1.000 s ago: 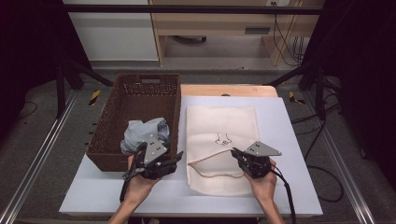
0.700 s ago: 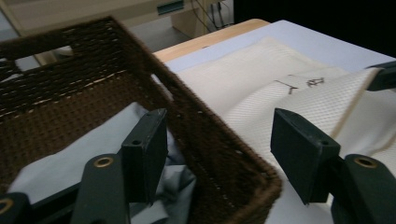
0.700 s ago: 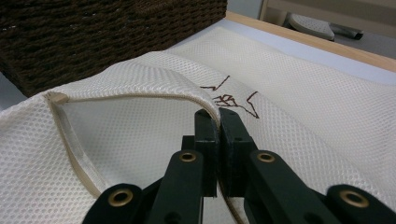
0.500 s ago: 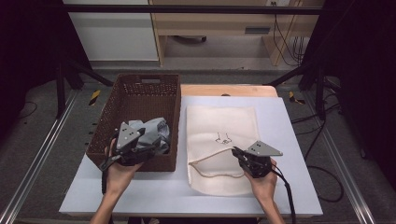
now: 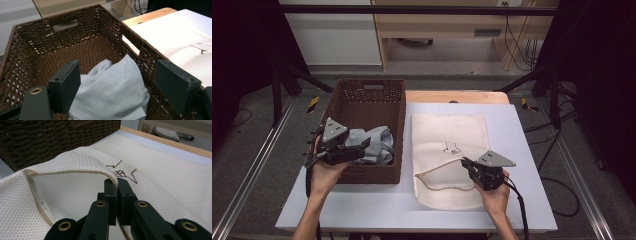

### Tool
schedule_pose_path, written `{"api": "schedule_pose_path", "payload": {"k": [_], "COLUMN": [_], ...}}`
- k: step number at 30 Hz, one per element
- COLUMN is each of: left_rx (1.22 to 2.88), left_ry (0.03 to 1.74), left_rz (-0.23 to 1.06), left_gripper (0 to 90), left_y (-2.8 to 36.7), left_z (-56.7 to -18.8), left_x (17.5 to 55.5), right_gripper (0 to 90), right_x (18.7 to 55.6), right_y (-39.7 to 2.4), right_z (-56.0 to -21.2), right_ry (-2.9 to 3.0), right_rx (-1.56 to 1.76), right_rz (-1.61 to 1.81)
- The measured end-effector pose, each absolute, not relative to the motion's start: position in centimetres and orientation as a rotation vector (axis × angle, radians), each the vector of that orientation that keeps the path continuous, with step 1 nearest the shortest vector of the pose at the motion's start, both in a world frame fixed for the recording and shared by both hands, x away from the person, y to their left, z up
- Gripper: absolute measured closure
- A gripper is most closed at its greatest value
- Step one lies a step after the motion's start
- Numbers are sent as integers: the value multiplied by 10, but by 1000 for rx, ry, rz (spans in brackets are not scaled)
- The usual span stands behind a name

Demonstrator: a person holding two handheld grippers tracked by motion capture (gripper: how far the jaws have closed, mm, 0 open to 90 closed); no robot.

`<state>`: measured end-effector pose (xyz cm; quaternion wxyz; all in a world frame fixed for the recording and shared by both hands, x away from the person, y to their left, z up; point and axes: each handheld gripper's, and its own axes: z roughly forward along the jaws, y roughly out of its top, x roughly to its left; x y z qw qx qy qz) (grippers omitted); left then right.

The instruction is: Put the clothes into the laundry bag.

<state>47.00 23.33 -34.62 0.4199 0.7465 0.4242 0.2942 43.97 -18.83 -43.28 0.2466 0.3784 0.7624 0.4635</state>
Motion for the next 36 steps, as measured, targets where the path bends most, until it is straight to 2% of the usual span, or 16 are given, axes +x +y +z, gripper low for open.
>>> {"api": "schedule_pose_path", "payload": {"k": [9, 18, 25, 36], "left_rx": [1984, 2088, 2144, 2310], "left_ry": [1034, 1013, 961, 1017], "left_rz": [743, 676, 638, 581], "left_gripper": [177, 139, 93, 51], "left_y": [231, 230, 228, 214], "left_z": [-342, -361, -370, -395], "left_x": [499, 530, 538, 553], "right_gripper": [870, 870, 870, 870], "right_x": [441, 441, 441, 443], "right_y": [-188, -189, -189, -189], "right_z": [-433, -434, -433, -434], "right_ry": [2091, 2099, 2102, 2121], "right_rx": [1030, 1034, 1040, 1043], "right_rz": [1257, 1252, 1248, 1238]}}
